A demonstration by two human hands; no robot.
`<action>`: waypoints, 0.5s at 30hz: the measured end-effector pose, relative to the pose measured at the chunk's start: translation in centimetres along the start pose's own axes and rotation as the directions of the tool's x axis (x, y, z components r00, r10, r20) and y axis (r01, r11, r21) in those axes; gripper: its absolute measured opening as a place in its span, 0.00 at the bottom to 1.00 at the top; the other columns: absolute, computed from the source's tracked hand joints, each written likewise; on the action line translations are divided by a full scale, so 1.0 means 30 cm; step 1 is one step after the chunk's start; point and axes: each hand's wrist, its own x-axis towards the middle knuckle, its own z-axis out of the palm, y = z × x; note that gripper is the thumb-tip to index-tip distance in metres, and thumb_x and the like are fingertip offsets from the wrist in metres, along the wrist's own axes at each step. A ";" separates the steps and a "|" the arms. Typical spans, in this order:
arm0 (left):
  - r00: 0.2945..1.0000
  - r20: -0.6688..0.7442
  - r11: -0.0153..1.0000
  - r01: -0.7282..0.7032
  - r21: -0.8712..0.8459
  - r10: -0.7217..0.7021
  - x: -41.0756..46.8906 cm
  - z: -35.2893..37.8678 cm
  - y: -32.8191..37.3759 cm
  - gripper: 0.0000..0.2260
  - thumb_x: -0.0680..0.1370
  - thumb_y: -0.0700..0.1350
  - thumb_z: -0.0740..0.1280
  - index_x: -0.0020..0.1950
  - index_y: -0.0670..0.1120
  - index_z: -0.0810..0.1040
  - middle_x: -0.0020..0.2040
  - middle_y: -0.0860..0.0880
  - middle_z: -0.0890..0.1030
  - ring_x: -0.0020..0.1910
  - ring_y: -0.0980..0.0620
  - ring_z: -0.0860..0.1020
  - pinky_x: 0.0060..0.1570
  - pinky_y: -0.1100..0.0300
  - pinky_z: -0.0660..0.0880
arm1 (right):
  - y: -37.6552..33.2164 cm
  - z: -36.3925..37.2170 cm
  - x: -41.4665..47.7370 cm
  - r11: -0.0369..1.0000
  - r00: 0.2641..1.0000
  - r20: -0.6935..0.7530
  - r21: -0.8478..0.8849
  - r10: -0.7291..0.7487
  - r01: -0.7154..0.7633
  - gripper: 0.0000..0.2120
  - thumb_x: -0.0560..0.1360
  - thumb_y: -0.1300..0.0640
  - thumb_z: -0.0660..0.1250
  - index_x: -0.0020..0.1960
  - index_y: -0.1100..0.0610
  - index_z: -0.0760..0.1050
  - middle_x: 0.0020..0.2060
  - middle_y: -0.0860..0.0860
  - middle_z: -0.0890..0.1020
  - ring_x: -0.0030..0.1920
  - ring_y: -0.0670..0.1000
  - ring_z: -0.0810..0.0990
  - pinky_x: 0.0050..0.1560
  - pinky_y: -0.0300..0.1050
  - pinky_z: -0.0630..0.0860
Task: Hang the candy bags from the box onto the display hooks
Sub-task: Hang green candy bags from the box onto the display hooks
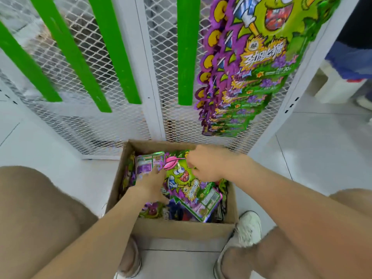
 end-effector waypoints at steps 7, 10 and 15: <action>0.990 -0.143 0.967 0.042 0.252 -0.005 0.001 0.146 0.008 0.46 0.74 0.52 0.80 0.82 0.45 0.54 0.83 0.43 0.51 0.79 0.33 0.61 0.65 0.45 0.79 | 0.008 0.003 0.046 0.999 0.999 0.023 0.007 -0.033 0.033 0.05 0.82 0.57 0.62 0.48 0.53 0.68 0.37 0.50 0.65 0.33 0.50 0.68 0.29 0.43 0.59; 0.995 -0.101 0.983 0.018 0.181 0.001 -0.002 0.118 0.004 0.31 0.78 0.42 0.73 0.77 0.43 0.65 0.84 0.43 0.52 0.76 0.34 0.67 0.65 0.45 0.77 | 0.002 -0.008 0.046 0.999 0.999 0.033 -0.018 -0.041 0.041 0.05 0.84 0.55 0.61 0.49 0.53 0.70 0.39 0.50 0.67 0.34 0.49 0.69 0.28 0.43 0.60; 0.969 -0.207 0.980 -0.097 0.174 0.133 -0.002 0.028 0.002 0.18 0.80 0.32 0.62 0.68 0.43 0.78 0.77 0.46 0.71 0.71 0.43 0.76 0.57 0.45 0.81 | 0.006 -0.028 0.026 1.000 0.998 0.057 0.008 0.000 0.000 0.12 0.83 0.55 0.62 0.42 0.53 0.64 0.37 0.49 0.65 0.33 0.51 0.69 0.29 0.43 0.62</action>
